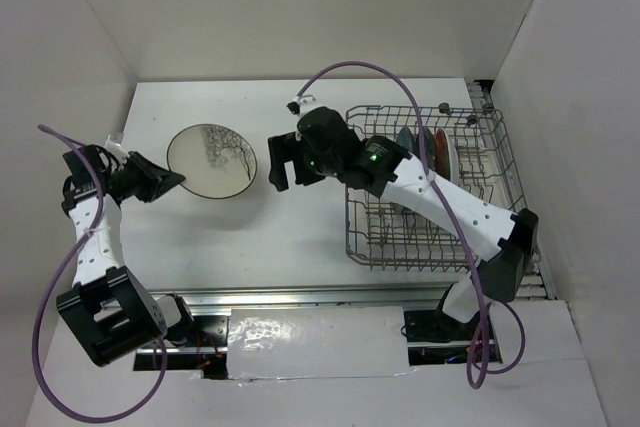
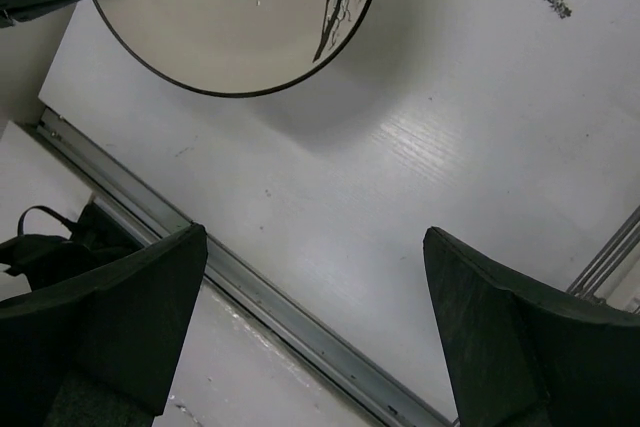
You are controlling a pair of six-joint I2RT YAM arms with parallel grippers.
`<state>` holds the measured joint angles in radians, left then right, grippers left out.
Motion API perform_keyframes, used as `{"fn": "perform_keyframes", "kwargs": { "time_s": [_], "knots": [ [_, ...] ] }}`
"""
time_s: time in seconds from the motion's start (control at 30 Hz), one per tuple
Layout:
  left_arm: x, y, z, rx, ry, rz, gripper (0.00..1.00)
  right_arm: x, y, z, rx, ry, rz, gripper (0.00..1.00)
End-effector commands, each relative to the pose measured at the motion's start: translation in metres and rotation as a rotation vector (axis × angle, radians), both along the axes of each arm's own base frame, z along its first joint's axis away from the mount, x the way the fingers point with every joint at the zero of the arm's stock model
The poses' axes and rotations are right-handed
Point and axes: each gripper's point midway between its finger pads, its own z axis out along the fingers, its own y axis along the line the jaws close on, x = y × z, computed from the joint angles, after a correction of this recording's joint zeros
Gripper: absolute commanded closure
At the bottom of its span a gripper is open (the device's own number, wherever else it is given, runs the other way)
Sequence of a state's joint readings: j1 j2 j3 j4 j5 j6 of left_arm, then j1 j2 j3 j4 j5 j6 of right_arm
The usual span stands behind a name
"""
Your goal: Load the plates into the dish rack
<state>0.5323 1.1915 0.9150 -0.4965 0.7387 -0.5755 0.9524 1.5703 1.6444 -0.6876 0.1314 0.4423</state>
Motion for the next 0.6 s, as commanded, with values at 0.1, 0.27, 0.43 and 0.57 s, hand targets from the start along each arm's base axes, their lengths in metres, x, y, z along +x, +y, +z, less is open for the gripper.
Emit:
{"fn": "perform_keyframes", "kwargs": {
  "time_s": [0.1, 0.27, 0.43, 0.57],
  "knots": [
    [-0.001, -0.034, 0.076, -0.046, -0.253, -0.264, 1.0, 0.01, 0.013, 0.016, 0.09, 0.045, 0.118, 0.03],
    [-0.004, -0.042, 0.1, -0.04, -0.313, -0.31, 1.0, 0.037, 0.008, 0.023, 0.156, 0.075, 0.11, 0.03],
    [-0.012, -0.053, 0.121, -0.07, -0.372, -0.366, 1.0, 0.062, 0.013, 0.023, 0.179, 0.094, 0.1, 0.03],
    [-0.018, -0.061, 0.135, -0.079, -0.408, -0.403, 1.0, 0.082, 0.018, 0.027, 0.218, 0.07, 0.077, 0.02]
  ]
}}
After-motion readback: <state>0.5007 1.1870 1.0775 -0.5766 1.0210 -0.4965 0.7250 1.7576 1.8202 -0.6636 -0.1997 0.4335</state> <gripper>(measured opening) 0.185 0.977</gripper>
